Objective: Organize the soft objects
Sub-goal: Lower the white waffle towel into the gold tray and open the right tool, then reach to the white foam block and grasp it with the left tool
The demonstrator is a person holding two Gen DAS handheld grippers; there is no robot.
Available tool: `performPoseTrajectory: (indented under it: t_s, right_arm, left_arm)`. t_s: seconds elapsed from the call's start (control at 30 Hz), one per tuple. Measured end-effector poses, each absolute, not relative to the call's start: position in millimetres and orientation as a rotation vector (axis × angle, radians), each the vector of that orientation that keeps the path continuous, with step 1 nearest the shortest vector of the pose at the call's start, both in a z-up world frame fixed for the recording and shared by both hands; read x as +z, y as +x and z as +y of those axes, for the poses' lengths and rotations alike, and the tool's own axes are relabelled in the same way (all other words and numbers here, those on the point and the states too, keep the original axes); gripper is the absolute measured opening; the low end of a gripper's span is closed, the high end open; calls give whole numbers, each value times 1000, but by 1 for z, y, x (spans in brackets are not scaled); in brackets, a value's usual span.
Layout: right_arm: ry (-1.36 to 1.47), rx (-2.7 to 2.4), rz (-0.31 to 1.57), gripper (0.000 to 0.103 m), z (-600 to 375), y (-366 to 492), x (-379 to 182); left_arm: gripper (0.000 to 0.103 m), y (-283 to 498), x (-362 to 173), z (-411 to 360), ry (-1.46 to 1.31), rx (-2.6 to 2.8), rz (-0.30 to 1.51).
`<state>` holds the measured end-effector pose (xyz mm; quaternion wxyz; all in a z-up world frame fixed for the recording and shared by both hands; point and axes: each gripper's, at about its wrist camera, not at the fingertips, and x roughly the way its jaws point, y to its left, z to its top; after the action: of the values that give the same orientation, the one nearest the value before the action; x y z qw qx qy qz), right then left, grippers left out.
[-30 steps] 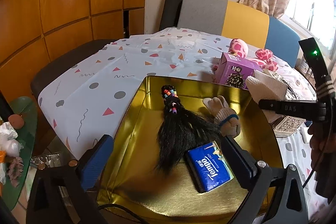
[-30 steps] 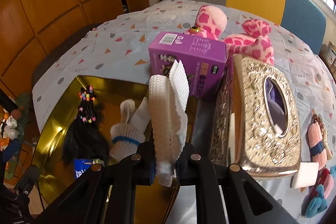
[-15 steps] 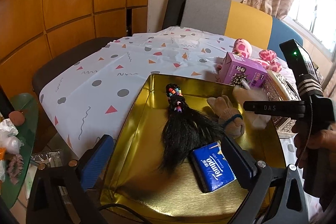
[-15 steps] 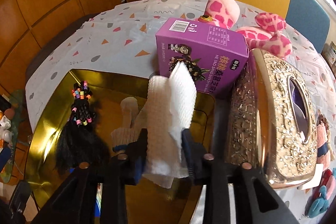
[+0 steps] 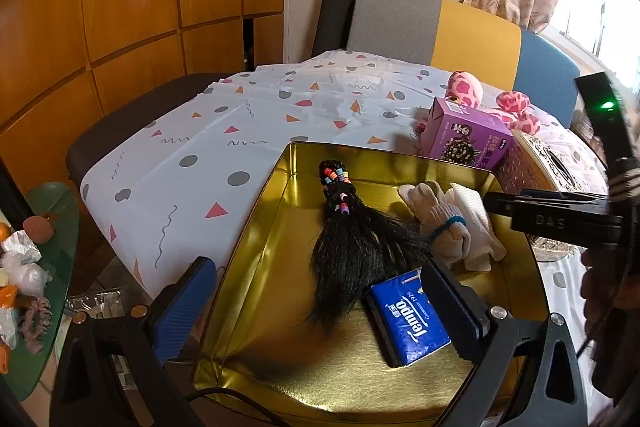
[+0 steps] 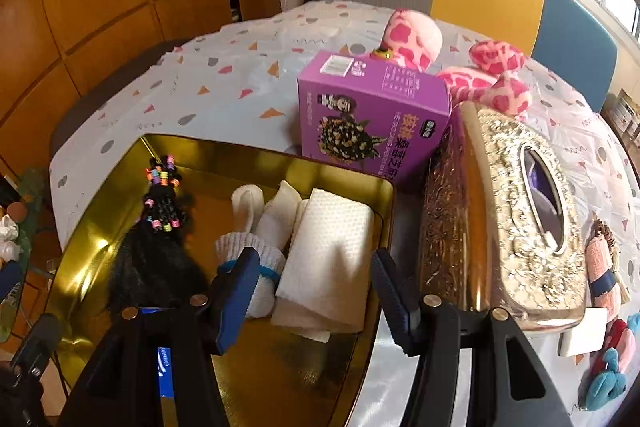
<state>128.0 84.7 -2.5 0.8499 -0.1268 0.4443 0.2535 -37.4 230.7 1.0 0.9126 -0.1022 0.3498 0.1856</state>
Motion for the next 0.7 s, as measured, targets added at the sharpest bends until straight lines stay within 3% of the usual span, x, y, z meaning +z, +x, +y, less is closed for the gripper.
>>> performPoseTrajectory:
  t_s: [0.7]
  right_arm:
    - [-211, 473, 841, 59, 3, 98, 23]
  left_arm:
    - [103, -35, 8, 199, -131, 312, 722]
